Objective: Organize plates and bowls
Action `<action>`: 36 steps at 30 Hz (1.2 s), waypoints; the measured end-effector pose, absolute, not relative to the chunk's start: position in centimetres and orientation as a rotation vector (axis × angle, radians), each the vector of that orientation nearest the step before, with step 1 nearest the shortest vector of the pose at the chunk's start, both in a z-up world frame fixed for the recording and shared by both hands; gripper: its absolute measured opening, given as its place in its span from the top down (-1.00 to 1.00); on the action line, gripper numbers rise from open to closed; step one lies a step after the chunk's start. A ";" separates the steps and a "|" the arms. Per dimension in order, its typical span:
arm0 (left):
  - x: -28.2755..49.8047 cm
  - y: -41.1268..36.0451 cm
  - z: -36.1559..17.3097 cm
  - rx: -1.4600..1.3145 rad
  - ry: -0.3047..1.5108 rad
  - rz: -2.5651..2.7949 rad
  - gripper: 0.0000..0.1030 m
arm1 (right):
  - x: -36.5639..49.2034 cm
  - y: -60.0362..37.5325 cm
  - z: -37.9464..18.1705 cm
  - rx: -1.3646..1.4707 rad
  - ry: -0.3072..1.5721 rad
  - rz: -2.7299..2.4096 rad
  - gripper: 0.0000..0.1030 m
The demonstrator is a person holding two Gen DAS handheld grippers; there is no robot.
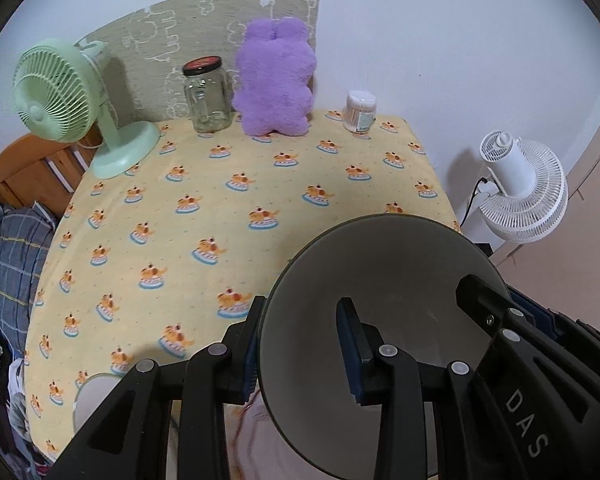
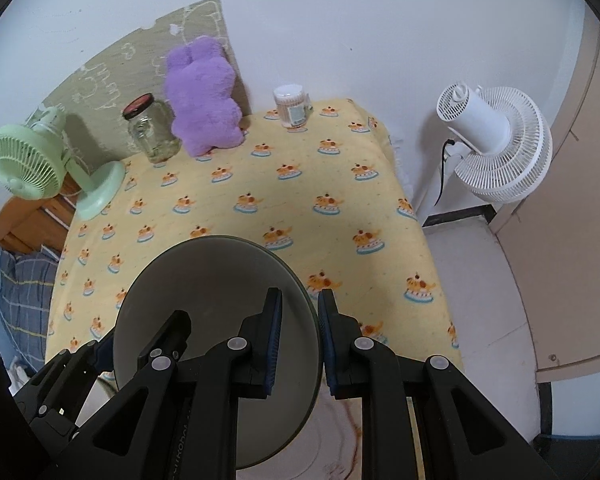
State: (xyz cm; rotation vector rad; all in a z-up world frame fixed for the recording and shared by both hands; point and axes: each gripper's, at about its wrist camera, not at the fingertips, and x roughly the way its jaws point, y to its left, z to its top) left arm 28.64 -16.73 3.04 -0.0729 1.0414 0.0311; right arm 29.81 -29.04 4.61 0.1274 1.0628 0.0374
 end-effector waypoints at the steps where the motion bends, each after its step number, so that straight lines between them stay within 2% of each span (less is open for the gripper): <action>1: 28.3 -16.4 3.2 -0.072 1.039 0.030 0.37 | 29.4 -28.6 4.8 0.126 1.060 0.037 0.57; 17: 23.1 -8.1 4.2 -0.077 1.013 0.048 0.37 | 24.6 -20.3 6.1 0.121 1.038 0.056 0.57; 36: 19.3 -0.2 1.5 -0.118 1.072 0.079 0.35 | 21.5 -11.7 3.4 0.064 1.102 0.096 0.57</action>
